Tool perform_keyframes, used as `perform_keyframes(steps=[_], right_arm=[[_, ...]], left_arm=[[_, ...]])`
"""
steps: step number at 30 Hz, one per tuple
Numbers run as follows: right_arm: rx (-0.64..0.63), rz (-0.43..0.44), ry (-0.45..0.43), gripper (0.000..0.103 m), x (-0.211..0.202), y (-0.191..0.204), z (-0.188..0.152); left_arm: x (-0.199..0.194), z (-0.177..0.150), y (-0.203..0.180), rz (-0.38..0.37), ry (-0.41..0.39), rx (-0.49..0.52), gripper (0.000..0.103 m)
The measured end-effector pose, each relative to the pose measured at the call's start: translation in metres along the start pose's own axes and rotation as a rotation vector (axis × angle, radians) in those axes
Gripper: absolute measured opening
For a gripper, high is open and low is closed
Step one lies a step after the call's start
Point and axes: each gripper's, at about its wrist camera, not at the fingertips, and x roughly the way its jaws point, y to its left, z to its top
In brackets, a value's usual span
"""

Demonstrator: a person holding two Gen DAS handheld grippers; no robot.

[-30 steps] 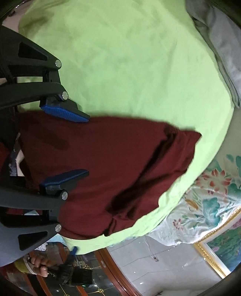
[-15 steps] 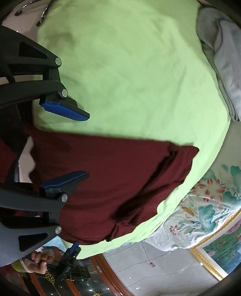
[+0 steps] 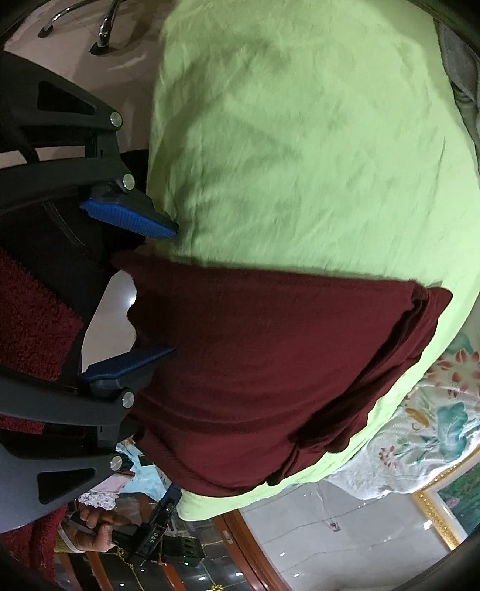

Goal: Fold large clothes

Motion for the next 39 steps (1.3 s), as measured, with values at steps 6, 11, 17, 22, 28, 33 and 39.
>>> perform_keyframes(steps=[6,11,17,22,28,33,39], right_arm=[[0.055,-0.033,0.012,0.042,0.014,-0.008,0.002],[0.147,0.120,-0.011,0.005,0.009,-0.028,0.000],[0.149,0.107,-0.081,0.004,-0.047,-0.058,-0.017],[0.158,0.239,-0.055,0.006,-0.041,-0.088,-0.030],[0.108,0.232,-0.080,0.062,-0.023,-0.097,-0.025],[0.032,0.254,-0.074,0.067,-0.012,-0.095,-0.013],[-0.005,0.280,0.006,0.022,0.023,-0.086,-0.019]], left_arm=[[0.002,0.001,0.002,-0.010,0.001,-0.005,0.060],[0.009,0.003,0.010,-0.022,0.022,-0.025,0.060],[0.012,0.004,0.010,-0.039,0.026,-0.029,0.060],[0.023,0.006,0.008,-0.064,0.041,-0.006,0.060],[0.031,0.008,0.003,-0.082,0.065,0.051,0.060],[0.038,0.012,-0.003,-0.107,0.105,0.106,0.061],[0.050,0.005,-0.024,-0.119,0.161,0.234,0.003]])
